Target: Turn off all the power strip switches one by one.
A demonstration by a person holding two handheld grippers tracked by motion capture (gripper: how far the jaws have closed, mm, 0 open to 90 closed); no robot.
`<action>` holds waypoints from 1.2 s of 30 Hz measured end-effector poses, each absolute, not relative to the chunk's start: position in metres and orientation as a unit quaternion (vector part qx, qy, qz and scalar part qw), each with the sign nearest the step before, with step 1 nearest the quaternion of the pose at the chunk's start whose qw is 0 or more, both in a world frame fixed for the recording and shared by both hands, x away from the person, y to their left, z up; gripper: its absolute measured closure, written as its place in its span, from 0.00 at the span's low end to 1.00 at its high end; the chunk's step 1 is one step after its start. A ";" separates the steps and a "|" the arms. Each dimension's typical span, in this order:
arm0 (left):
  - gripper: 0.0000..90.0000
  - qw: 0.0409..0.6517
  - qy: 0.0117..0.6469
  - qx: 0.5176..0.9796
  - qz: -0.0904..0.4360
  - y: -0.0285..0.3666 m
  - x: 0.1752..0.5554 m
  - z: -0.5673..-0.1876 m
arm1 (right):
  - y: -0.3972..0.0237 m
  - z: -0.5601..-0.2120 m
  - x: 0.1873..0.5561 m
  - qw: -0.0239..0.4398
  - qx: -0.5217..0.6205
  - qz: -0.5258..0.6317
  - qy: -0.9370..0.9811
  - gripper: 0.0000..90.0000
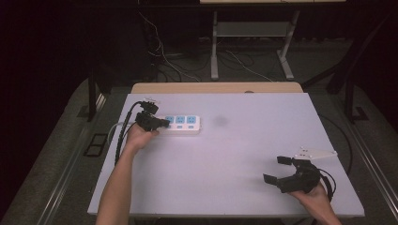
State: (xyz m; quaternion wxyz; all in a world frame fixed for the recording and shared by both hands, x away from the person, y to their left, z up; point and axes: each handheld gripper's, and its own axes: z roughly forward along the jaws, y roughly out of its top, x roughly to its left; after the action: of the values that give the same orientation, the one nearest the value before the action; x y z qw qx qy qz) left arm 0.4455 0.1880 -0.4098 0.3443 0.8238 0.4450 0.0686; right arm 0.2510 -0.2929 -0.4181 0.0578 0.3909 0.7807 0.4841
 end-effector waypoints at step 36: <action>0.99 0.363 0.372 0.850 0.083 0.148 0.445 -0.379 | -0.296 -0.417 0.251 0.064 0.393 0.494 0.773 0.01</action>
State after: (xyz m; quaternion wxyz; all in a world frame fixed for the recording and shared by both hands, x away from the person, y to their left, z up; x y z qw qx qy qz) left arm 0.4452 0.1476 -0.3786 0.3629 0.8503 0.3721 0.0825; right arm 0.2513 -0.2962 -0.4170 0.0638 0.3931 0.7726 0.4944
